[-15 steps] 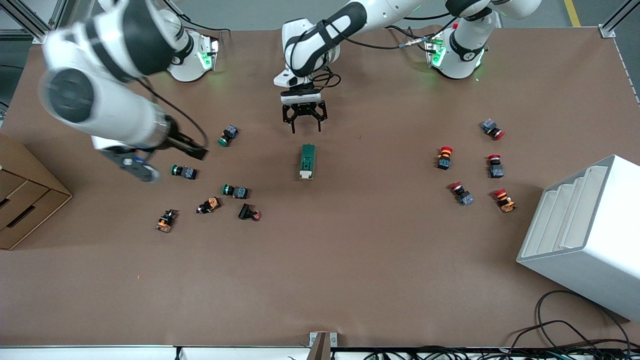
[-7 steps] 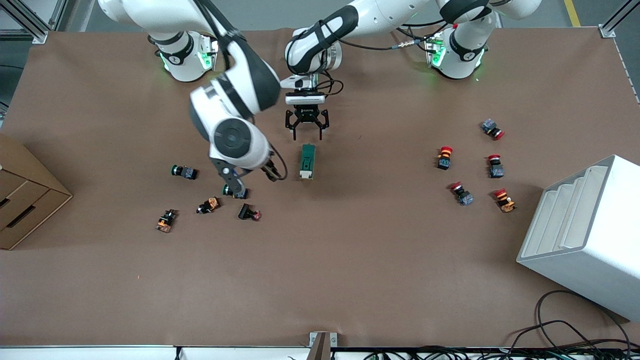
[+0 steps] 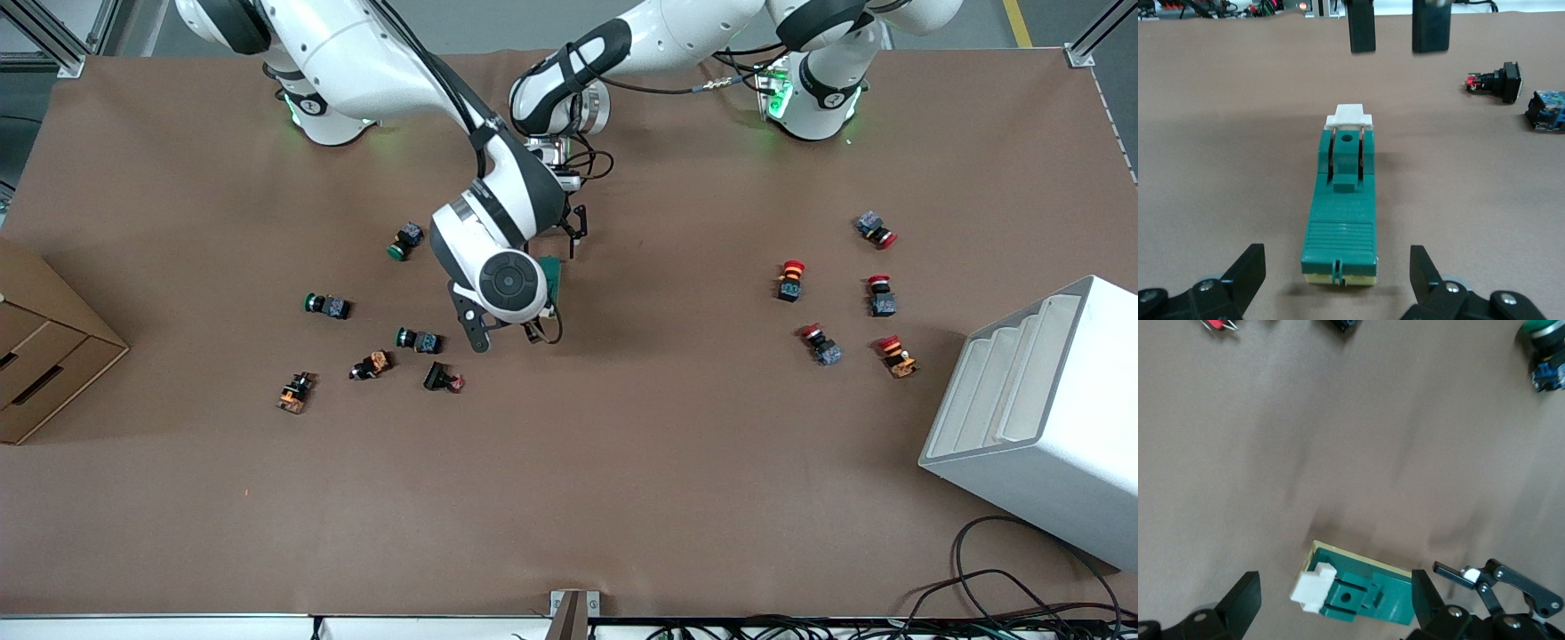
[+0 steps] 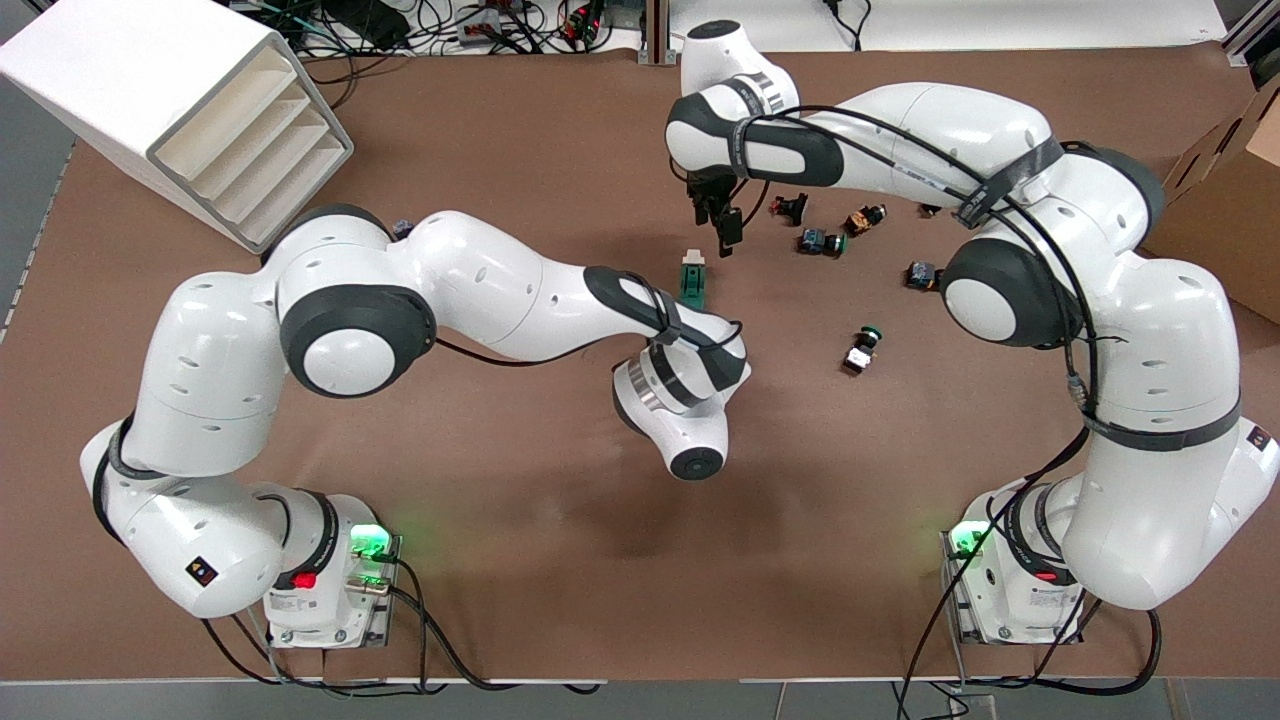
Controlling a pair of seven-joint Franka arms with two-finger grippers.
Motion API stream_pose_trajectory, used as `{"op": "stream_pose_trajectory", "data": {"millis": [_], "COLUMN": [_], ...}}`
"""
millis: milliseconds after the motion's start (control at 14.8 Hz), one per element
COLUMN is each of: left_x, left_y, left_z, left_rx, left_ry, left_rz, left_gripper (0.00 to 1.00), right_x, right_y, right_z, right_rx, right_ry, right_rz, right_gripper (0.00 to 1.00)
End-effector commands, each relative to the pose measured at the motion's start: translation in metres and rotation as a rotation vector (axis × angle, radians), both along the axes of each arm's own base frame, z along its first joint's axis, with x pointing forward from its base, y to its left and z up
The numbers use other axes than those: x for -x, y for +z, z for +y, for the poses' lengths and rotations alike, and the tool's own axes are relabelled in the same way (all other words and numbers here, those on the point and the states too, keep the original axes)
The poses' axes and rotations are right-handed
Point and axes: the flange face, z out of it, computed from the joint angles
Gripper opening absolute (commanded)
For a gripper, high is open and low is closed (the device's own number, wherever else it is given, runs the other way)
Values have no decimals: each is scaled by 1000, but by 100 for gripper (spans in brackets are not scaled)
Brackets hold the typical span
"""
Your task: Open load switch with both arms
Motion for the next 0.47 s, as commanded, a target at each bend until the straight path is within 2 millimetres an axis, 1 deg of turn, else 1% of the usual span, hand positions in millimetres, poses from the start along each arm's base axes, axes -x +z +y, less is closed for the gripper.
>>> {"op": "stream_pose_trajectory", "data": {"millis": [0, 68, 135, 203, 339, 406], "left_x": [4, 5, 9, 11, 16, 19], "left_y": [-12, -18, -23, -26, -26, -27], "left_z": [-1, 1, 1, 1, 0, -1], "left_rx": [23, 24, 36, 44, 62, 62], "left_ry": [-12, -19, -17, -14, -13, -18], "left_rz": [-61, -80, -92, -96, -100, -101], "left_gripper": [96, 96, 96, 96, 96, 96], "right_x": [-4, -3, -2, 0, 8, 8], "right_y": [-3, -8, -17, -26, -46, -47], "right_z": [3, 3, 4, 10, 21, 21], "right_rx": [-4, -7, -6, -12, -9, -8], "right_ry": [-51, -57, -67, -81, -88, -88], "right_rz": [5, 16, 24, 17, 3, 4], "right_gripper": [100, 100, 100, 100, 100, 100]}}
